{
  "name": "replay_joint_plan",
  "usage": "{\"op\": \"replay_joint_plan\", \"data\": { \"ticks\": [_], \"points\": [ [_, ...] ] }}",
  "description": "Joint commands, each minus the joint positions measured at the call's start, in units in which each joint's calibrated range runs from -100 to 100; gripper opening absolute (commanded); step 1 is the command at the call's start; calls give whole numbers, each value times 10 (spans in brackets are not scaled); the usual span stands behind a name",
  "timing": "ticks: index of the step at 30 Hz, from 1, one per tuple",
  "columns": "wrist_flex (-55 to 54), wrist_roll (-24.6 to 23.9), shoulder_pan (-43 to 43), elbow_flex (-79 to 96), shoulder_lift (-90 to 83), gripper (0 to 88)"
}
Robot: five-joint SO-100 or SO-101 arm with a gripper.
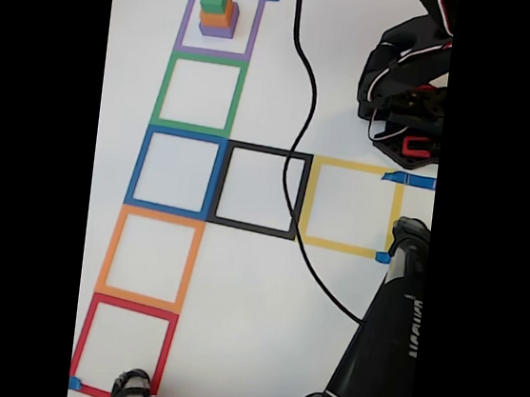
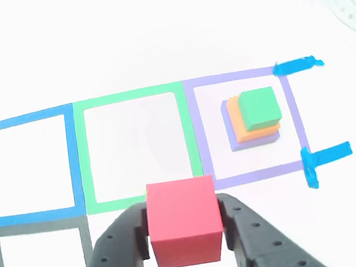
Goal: Tower of hanoi
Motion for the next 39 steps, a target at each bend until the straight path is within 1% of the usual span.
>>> {"op": "replay_joint_plan", "data": {
  "ticks": [1, 9, 16, 19, 22, 26, 29, 33, 35, 39],
  "points": [
    [-183, 4, 12, 239, -91, 62],
    [-425, 4, 7, 551, -170, 60],
    [-673, 4, -11, 750, -140, 60],
    [-777, 4, -30, 789, -89, 60],
    [-895, 4, -40, 805, -1, 60],
    [-1005, 4, -48, 809, 86, 59],
    [-1108, 4, -56, 815, 155, 58],
    [-1206, 4, -61, 839, 209, 57],
    [-1274, 4, -62, 852, 246, 57],
    [-1364, 4, -56, 854, 313, 57]
  ]
}}
